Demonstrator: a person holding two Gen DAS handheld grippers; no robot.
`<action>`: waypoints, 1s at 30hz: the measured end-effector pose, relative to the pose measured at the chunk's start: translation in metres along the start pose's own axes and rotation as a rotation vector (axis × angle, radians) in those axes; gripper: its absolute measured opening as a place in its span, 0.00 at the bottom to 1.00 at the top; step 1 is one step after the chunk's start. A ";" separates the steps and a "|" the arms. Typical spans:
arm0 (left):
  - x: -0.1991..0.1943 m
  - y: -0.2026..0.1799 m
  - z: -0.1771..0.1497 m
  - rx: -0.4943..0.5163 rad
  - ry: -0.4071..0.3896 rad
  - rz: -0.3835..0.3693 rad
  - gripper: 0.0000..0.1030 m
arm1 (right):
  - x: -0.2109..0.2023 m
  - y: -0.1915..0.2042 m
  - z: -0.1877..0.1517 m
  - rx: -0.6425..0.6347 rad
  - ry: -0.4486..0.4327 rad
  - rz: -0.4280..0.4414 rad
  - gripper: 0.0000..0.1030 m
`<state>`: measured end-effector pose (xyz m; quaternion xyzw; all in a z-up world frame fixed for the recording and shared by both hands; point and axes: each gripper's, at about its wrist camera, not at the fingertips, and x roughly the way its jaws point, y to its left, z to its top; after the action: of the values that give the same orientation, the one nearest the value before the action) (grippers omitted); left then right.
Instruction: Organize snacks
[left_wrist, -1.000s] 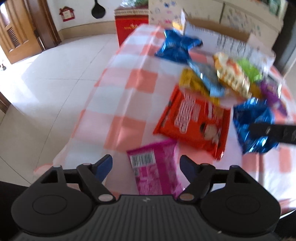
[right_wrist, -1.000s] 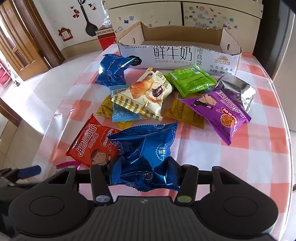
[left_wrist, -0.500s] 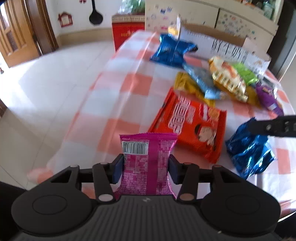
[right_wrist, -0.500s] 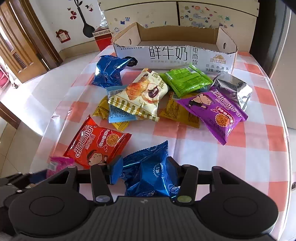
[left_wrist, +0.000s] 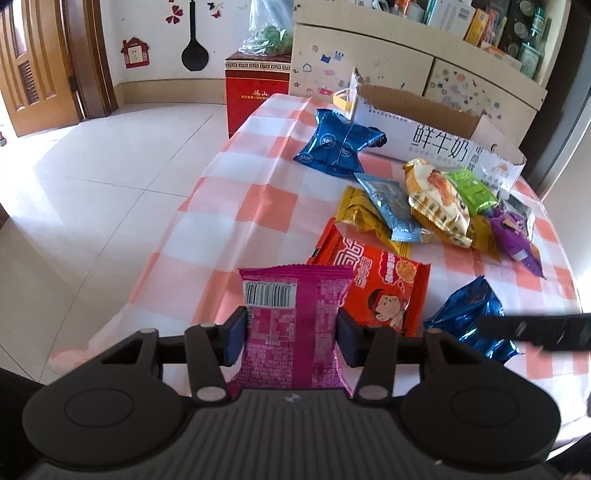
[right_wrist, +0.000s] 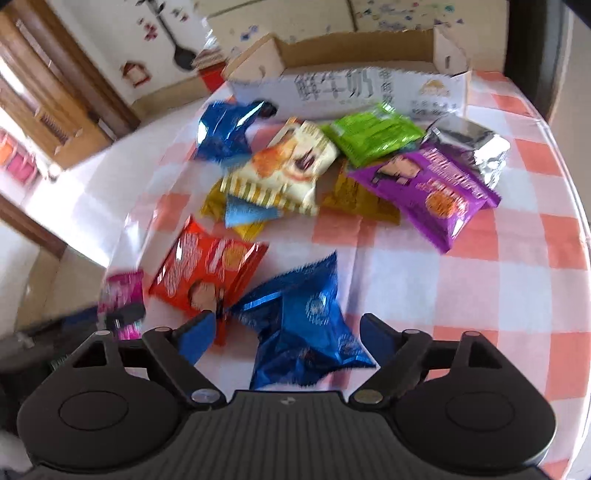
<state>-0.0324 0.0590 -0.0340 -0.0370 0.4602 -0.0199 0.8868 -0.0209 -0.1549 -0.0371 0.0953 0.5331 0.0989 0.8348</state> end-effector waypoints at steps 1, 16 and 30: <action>-0.001 0.000 0.000 -0.002 -0.002 -0.002 0.47 | 0.004 0.004 0.000 -0.028 0.007 -0.019 0.87; -0.022 -0.016 0.023 0.039 -0.101 -0.037 0.47 | -0.009 0.024 -0.001 -0.152 -0.067 -0.066 0.55; -0.023 -0.046 0.070 0.205 -0.230 -0.043 0.48 | -0.050 0.008 0.036 -0.153 -0.352 -0.184 0.55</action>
<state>0.0117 0.0183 0.0285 0.0416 0.3501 -0.0814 0.9323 -0.0090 -0.1624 0.0236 -0.0016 0.3764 0.0442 0.9254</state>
